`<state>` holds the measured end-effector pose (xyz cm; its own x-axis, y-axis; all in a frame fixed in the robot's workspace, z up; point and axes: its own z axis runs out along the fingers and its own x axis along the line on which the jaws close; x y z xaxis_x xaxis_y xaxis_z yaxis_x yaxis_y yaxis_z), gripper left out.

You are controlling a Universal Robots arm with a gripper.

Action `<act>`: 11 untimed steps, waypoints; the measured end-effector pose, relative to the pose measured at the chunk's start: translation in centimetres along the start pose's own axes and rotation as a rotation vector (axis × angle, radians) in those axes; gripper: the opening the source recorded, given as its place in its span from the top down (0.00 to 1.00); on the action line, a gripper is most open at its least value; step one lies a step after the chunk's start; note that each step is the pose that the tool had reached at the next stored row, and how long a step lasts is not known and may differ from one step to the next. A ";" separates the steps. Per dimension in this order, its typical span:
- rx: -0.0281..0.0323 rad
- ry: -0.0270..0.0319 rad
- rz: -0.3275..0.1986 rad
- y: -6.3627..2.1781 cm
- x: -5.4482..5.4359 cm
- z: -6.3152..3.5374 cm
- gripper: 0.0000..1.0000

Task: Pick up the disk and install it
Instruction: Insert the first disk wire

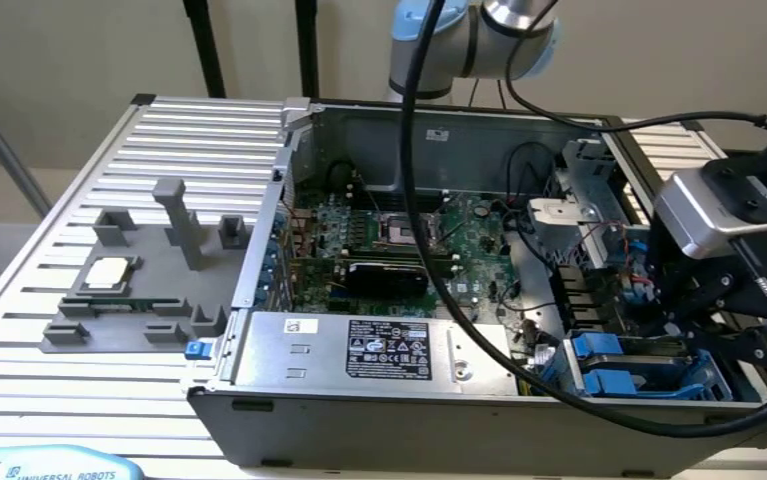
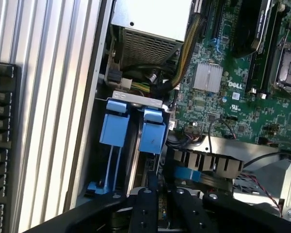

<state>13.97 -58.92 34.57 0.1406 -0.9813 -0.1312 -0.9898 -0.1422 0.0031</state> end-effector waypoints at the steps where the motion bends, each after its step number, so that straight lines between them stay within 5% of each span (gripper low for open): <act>1: 0.0011 0.0020 0.011 0.00 0.0 0.02 0.84; 11: 0.0146 0.0144 0.127 0.00 0.0 0.15 0.84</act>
<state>13.97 -58.91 34.41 0.0140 -0.9931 -0.1164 -0.9999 -0.0146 0.0043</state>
